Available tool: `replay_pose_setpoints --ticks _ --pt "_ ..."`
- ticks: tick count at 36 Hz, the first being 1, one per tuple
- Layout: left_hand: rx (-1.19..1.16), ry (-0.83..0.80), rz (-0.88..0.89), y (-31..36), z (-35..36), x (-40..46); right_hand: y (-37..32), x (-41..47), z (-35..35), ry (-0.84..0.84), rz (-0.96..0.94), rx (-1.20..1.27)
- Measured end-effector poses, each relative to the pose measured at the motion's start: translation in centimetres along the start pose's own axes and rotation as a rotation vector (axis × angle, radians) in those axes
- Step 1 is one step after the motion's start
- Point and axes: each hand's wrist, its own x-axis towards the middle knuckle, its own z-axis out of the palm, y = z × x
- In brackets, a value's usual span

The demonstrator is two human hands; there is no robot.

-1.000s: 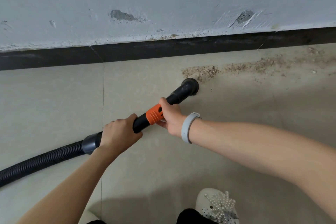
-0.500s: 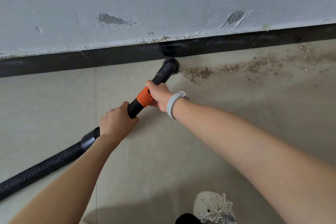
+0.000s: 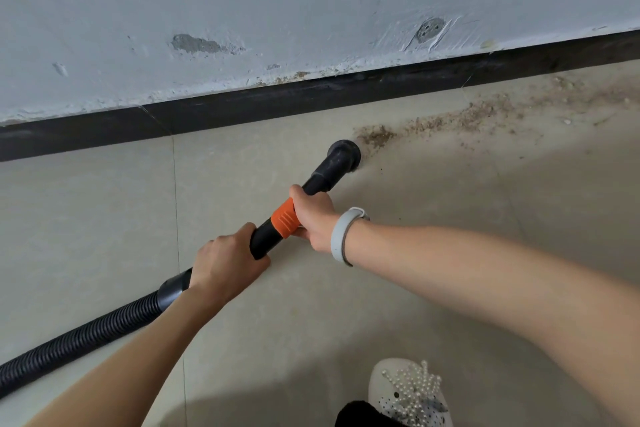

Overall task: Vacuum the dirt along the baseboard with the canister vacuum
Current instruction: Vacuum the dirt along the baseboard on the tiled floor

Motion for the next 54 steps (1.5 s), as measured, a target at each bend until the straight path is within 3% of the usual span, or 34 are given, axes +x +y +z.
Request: replay_pose_setpoints --ticks 18,22,26,33,36,44,54 --pt "0.107 -0.079 0.262 0.8 2.4 -3.4 5.7 -4.7 -4.5 0.046 0.16 0.214" --pt "0.123 -0.074 0.472 -0.2 3.1 -4.1 7.4 -5.9 -5.0 0.053 0.21 0.247" --pt "0.148 -0.06 0.526 -1.6 3.8 -4.8 9.0 -7.0 -5.0 0.023 0.287 0.288" --pt "0.11 0.016 0.375 -2.9 2.8 -4.9 7.5 -6.4 -3.0 -0.052 0.249 0.262" --pt "0.113 -0.088 0.234 -3.8 1.9 -5.5 7.2 -6.1 -1.0 -0.096 0.265 0.228" --pt "0.103 -0.051 0.029 -8.0 0.5 -7.0 6.1 -5.8 4.5 -0.223 0.287 0.09" --pt "0.081 -0.005 0.006 -6.1 0.4 -5.0 4.3 -4.1 4.6 -0.082 0.142 -0.003"
